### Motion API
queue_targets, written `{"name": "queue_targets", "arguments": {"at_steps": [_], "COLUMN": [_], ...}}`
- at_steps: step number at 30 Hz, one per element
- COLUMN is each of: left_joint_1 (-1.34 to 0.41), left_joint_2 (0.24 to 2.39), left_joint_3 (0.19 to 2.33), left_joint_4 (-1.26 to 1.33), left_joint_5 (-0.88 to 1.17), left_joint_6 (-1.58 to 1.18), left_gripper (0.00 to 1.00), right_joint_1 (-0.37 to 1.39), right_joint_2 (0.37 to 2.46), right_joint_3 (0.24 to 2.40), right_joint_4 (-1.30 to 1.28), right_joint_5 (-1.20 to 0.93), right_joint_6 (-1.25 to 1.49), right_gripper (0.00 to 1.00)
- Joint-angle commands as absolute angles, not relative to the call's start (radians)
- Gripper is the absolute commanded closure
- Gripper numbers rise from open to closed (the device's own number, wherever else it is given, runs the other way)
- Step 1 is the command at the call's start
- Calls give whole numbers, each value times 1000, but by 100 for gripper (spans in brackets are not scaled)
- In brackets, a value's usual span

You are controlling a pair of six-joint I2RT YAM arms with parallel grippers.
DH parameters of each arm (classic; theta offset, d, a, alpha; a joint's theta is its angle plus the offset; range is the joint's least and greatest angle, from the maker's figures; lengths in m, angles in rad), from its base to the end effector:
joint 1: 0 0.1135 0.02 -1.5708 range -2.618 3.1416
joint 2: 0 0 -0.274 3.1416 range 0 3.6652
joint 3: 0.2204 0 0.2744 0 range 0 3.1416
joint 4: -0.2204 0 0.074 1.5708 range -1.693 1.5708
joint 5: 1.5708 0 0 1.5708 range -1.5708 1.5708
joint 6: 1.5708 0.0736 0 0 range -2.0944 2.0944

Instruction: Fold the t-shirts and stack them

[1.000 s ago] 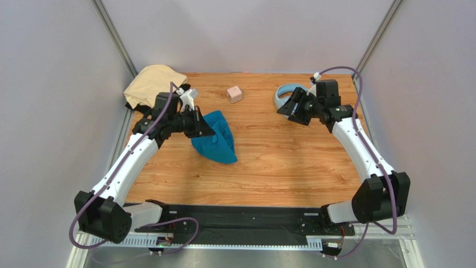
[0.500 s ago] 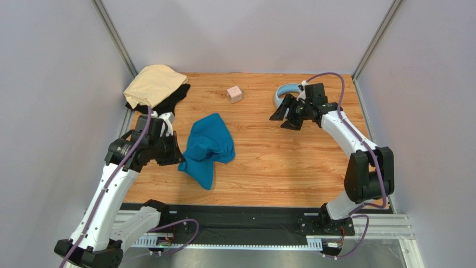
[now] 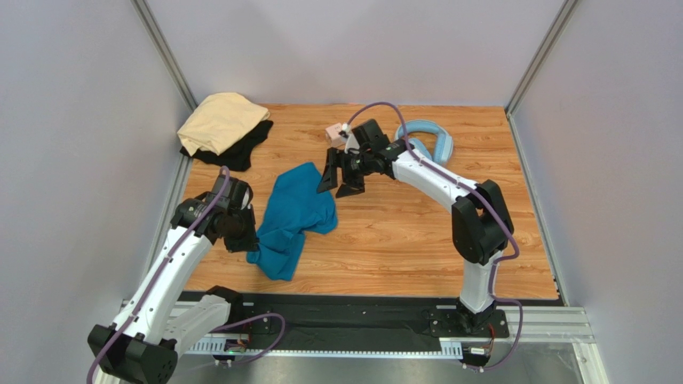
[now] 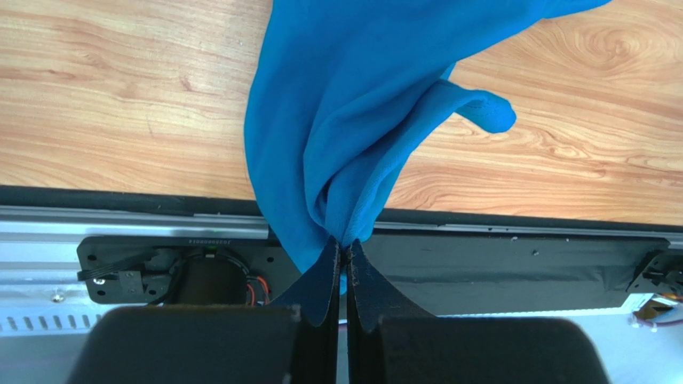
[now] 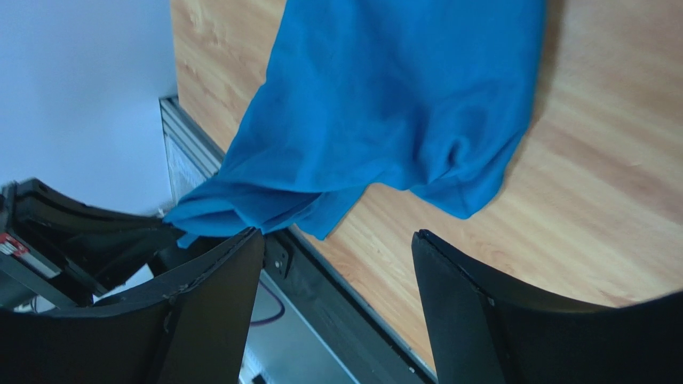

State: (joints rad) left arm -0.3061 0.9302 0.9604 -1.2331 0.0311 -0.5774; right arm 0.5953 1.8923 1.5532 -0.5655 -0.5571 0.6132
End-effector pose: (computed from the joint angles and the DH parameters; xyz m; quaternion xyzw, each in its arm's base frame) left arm 0.1663 -0.0550 0.2635 -0.1301 0.9744 -0.0920 0.1588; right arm 0.3619 0.2921 0.2337 -0.0818 0.9094 0.3924 0.1111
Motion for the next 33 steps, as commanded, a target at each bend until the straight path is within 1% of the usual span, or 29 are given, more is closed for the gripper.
{"name": "queue_targets", "arguments": {"at_steps": [1, 9, 18, 23, 25, 27, 30, 31, 32, 33], "left_joint_1": [-305, -305, -305, -307, -305, -305, -305, -305, -305, -305], "left_joint_2": [988, 1023, 977, 945, 946, 951, 960, 963, 969, 979], "left_joint_3": [991, 965, 953, 948, 946, 937, 922, 917, 917, 917], "left_joint_4": [-1169, -1114, -1117, -1121, -1121, -1112, -1089, -1077, -1071, -1065], "left_joint_5": [29, 9, 2, -41, -44, -41, -29, -29, -29, -26], "left_joint_6": [-565, -535, -529, -520, -515, -512, -508, -506, -505, -503], "left_gripper": [100, 100, 100, 100, 100, 100, 100, 100, 100, 100], "right_joint_1": [618, 663, 719, 729, 729, 730, 732, 732, 732, 732], "right_joint_2": [1962, 2060, 2275, 2381, 2402, 2413, 2416, 2413, 2411, 2395], "right_joint_3": [1626, 1664, 1897, 2028, 2034, 2033, 2020, 2019, 2019, 2016], "right_joint_4": [-675, -709, -801, -910, -942, -959, -959, -959, -962, -966], "right_joint_5": [-598, -574, -555, -545, -541, -551, -580, -586, -587, -569], "right_joint_6": [614, 597, 565, 531, 526, 523, 508, 503, 494, 491], "right_gripper": [26, 26, 26, 29, 29, 32, 64, 81, 92, 100]}}
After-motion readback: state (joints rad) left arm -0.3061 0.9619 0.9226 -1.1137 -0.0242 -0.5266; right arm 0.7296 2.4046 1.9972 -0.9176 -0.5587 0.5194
